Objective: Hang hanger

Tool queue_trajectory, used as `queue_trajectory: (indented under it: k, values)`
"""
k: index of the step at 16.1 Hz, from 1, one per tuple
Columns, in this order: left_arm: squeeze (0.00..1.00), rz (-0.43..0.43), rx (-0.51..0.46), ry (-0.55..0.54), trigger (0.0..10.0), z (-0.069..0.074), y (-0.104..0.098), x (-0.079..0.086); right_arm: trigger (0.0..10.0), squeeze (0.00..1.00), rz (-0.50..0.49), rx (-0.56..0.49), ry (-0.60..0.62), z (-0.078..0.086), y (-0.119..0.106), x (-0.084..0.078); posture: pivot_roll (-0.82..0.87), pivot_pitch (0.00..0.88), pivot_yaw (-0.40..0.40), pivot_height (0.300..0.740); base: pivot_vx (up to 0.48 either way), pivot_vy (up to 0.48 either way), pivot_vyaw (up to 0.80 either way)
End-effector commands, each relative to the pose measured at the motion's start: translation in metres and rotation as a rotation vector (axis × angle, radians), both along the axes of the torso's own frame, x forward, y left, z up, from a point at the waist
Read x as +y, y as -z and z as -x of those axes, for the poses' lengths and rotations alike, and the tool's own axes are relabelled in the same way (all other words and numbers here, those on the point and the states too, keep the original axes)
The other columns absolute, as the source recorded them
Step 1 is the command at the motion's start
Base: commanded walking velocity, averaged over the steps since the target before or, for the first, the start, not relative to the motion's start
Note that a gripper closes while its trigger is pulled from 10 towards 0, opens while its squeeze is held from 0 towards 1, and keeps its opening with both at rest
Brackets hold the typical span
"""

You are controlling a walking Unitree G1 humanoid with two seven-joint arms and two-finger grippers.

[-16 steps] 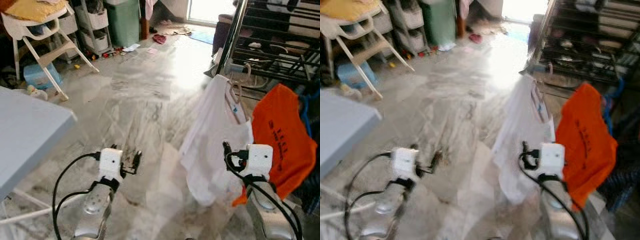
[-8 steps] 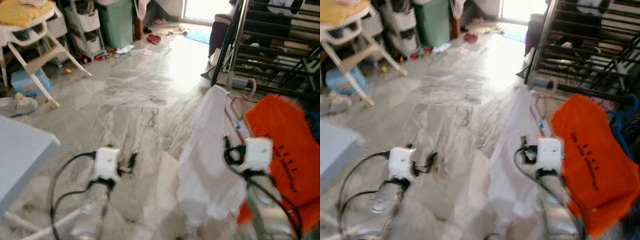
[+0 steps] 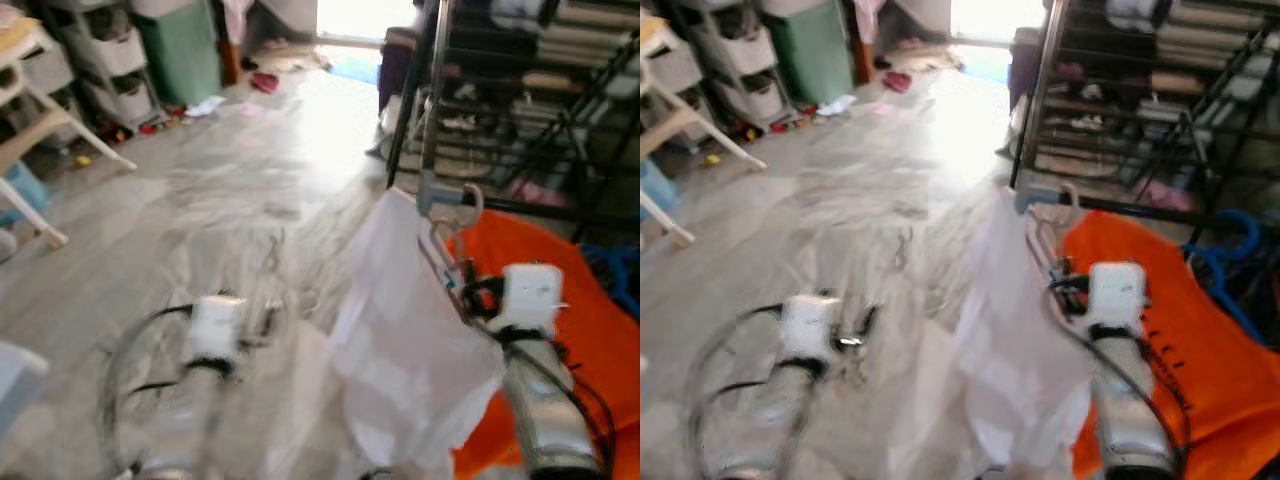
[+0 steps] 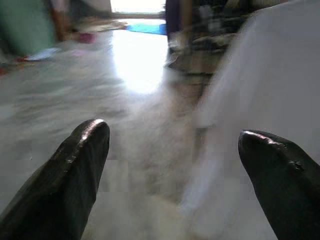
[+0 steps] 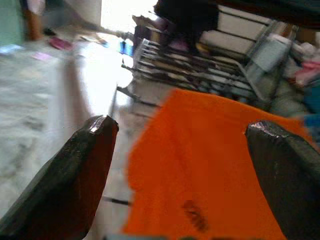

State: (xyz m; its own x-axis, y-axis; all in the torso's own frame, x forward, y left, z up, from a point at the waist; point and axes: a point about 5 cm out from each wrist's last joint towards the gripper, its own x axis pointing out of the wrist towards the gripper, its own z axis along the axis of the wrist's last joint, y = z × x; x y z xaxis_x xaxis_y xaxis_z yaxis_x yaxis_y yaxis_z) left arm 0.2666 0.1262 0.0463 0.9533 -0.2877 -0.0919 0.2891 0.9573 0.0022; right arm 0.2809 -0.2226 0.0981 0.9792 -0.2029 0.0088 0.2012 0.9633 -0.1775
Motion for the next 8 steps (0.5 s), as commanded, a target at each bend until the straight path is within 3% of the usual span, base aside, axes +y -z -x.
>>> queue_trajectory:
  k: [1, 6, 8]
  values:
    - [0.00, -0.028, 0.027, -0.034, 10.0, 0.0050, 0.0069, 0.0137, 10.0, 0.00, -0.021, 0.003, -0.041, -0.0025, -0.0005, 0.0083, -0.01, 0.107, -0.020, 0.740, 0.000, 0.000, 0.00]
    - [0.00, -0.040, 0.040, -0.045, 10.0, 0.0060, 0.0084, 0.0170, 10.0, 0.00, -0.070, 0.012, -0.137, -0.0085, -0.0063, 0.0144, -0.01, 0.111, -0.022, 0.740, 0.000, 0.000, 0.00]
    - [0.00, -0.017, 0.063, -0.008, 10.0, 0.0089, 0.0094, 0.0186, 10.0, 0.00, -0.064, 0.063, -0.126, -0.0080, -0.0020, 0.0096, -0.01, 0.114, -0.022, 0.740, 0.000, 0.000, 0.00]
